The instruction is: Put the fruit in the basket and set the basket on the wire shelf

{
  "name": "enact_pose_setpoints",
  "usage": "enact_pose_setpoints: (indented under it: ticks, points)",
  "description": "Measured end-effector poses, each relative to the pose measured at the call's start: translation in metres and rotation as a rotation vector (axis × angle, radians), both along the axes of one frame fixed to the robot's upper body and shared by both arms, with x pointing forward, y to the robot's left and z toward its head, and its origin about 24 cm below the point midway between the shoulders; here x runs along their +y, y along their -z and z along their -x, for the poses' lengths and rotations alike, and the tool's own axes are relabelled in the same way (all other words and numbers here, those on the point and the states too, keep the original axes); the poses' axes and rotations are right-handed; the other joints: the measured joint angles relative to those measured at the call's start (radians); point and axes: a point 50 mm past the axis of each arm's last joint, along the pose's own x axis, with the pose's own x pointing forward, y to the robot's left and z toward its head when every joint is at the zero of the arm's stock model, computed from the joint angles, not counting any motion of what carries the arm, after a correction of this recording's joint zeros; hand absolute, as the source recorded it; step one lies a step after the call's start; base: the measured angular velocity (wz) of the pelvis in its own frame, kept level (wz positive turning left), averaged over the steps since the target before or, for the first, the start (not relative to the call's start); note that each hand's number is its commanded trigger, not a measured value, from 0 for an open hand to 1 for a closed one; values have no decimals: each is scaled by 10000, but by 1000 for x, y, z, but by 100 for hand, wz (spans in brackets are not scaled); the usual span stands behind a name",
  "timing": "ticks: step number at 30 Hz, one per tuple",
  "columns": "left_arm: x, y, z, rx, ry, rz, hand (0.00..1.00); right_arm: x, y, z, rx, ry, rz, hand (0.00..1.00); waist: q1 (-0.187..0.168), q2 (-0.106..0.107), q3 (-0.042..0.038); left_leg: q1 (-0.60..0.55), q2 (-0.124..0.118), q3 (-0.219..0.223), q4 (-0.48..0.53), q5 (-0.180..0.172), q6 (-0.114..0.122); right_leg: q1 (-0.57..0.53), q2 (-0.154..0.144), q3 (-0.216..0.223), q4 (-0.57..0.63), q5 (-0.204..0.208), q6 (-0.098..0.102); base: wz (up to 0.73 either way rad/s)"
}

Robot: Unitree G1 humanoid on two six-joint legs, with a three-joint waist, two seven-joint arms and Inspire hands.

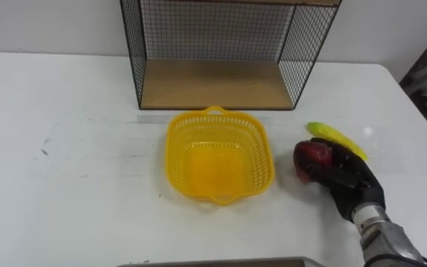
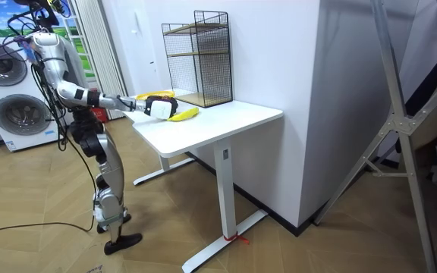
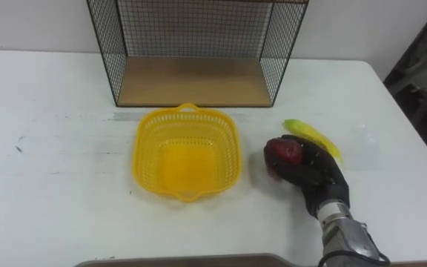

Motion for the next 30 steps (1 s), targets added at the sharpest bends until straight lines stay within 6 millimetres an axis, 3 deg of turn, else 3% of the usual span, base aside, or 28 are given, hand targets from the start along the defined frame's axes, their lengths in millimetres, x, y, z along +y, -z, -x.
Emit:
enact_pose_setpoints:
  ticks: [3,8,13,15,22,30]
  points:
    - [-2,0,2,4,-16,49,0,2,-6,-3,-221,-48,8,100,18,114,-68,12,-3,22,11,0,0,-3,-6,15,29,0,1,0]
    - [-8,2,4,34,-54,206,0,7,-22,-10,-954,-270,43,100,27,290,-43,27,8,69,73,1,0,2,0,42,53,0,-1,0]
    - [-10,2,2,-144,-10,300,0,12,-40,-15,-1758,-476,93,100,27,217,43,7,4,94,76,1,-1,-46,-7,47,48,1,-4,-1]
    - [-9,2,-1,-199,-19,284,0,17,-58,-19,-2501,-721,184,100,32,172,81,-37,-4,119,63,1,0,-162,-7,50,49,-1,1,-5]
    - [-7,2,-6,-377,-104,252,0,34,-91,-23,-3897,-1545,300,100,48,-3,41,-167,13,121,76,1,0,-188,-1,30,37,1,-1,0]
    - [-7,2,-11,-476,22,266,0,45,-107,-23,-4470,-3046,3711,100,311,-20,41,-259,24,212,84,1,0,-363,-7,37,92,11,-4,-3]
